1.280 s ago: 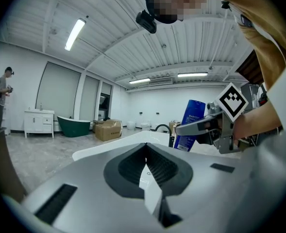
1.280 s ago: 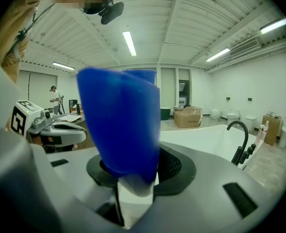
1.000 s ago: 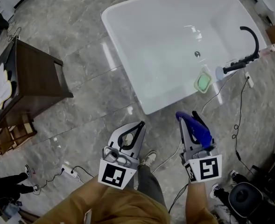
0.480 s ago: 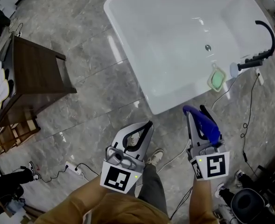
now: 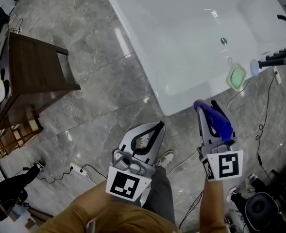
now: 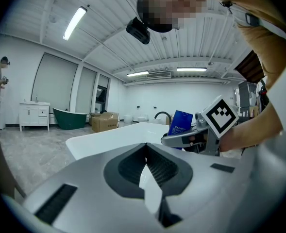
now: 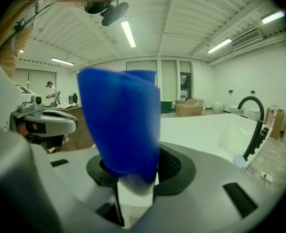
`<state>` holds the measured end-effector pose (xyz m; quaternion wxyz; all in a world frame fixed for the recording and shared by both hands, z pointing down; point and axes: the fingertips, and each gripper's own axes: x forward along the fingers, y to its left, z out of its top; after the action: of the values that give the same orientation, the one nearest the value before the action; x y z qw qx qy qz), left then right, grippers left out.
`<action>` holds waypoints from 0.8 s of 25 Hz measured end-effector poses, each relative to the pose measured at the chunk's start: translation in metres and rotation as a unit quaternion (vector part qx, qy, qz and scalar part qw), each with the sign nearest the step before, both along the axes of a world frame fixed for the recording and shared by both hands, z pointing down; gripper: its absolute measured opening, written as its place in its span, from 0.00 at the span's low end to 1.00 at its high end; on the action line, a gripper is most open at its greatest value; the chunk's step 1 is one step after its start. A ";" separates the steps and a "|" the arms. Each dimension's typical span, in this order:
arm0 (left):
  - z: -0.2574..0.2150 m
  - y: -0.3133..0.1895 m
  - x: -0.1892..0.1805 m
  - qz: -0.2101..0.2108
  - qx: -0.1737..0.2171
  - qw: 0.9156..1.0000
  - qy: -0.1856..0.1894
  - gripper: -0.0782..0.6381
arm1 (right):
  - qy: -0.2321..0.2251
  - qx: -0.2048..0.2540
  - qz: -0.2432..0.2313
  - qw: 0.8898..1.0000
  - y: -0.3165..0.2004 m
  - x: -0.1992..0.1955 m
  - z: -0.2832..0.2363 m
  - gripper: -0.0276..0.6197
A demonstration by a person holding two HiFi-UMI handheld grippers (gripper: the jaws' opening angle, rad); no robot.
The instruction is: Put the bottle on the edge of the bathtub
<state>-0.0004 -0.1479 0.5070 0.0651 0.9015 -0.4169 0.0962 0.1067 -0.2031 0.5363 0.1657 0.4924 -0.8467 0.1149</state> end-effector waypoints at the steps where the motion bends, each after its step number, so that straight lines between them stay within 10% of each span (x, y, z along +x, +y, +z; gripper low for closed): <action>1: 0.002 -0.001 0.001 0.001 0.001 1.000 0.000 0.12 | 0.001 -0.001 0.001 1.000 -0.002 0.000 0.004 0.28; 20: 0.033 -0.022 0.001 -0.001 -0.007 1.000 0.002 0.12 | 0.012 -0.022 0.012 1.000 -0.020 -0.005 0.071 0.28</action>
<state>0.0003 -0.1701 0.5403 0.0726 0.9006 -0.4172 0.0978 0.1015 -0.2235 0.6070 0.1850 0.5001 -0.8359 0.1301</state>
